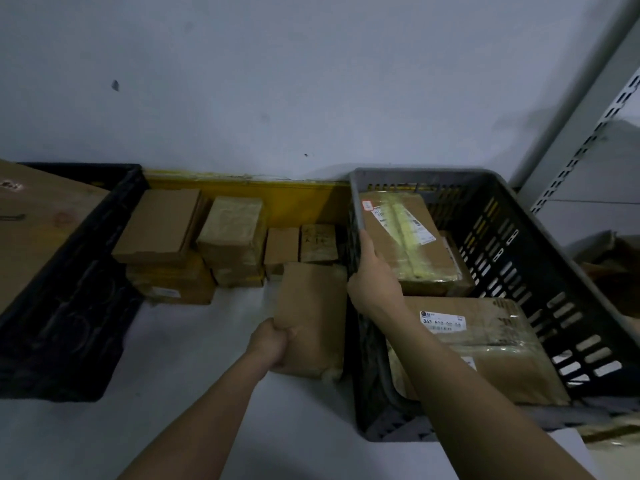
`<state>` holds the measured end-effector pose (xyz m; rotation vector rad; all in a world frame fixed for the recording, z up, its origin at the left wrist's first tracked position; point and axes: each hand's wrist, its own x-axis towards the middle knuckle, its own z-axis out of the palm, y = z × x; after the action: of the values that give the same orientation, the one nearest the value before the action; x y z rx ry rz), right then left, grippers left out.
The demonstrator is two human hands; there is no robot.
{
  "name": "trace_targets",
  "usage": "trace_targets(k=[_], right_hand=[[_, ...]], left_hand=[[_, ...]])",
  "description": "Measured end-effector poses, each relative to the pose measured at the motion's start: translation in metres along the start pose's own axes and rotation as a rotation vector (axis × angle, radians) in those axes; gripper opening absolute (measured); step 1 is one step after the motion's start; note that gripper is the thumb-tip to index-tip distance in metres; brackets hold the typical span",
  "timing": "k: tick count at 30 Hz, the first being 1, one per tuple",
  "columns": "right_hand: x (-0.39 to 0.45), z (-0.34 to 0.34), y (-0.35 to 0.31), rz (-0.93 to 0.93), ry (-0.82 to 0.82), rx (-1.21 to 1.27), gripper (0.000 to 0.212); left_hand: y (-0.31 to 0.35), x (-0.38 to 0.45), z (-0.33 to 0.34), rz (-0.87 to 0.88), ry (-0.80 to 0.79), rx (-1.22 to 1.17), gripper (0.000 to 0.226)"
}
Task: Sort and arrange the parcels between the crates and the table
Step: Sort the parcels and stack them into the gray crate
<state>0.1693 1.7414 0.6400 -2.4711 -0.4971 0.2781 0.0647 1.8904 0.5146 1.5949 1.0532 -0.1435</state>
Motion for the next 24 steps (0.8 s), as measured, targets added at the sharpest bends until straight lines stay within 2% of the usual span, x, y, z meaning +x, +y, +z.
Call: trace_targets(k=[5,8,11,13,15,18,20,22,24], right_hand=[[0.001,-0.001,-0.001,0.003,-0.014,0.005,0.085],[0.001,0.000,-0.001,-0.001,-0.004,-0.009,0.070],[0.001,-0.002,-0.004,-0.079,0.161,-0.003,0.052],[-0.002,-0.007,-0.014,-0.146,0.228,0.110,0.052],[-0.008,-0.015,-0.031,-0.175,0.100,0.346,0.053],[-0.018,-0.024,-0.057,-0.138,-0.224,0.843,0.047],[-0.016,-0.021,-0.062,-0.113,-0.279,1.021,0.047],[-0.012,-0.019,-0.062,-0.116,-0.267,1.051,0.045],[-0.010,-0.018,-0.060,-0.156,-0.244,1.007,0.049]], left_hand=[[0.023,-0.012,-0.035,0.014,0.009,-0.258,0.042],[0.045,-0.023,-0.065,0.099,-0.029,-0.360,0.045],[0.067,-0.040,-0.090,0.199,-0.111,-0.431,0.039],[0.079,-0.050,-0.102,0.245,-0.196,-0.487,0.035],[0.090,-0.057,-0.108,0.267,-0.255,-0.569,0.030],[0.106,-0.064,-0.109,0.309,-0.279,-0.680,0.030],[0.113,-0.066,-0.109,0.419,-0.267,-0.539,0.041],[0.121,-0.069,-0.111,0.545,-0.142,-0.290,0.050],[0.133,-0.070,-0.112,0.645,0.016,-0.162,0.041]])
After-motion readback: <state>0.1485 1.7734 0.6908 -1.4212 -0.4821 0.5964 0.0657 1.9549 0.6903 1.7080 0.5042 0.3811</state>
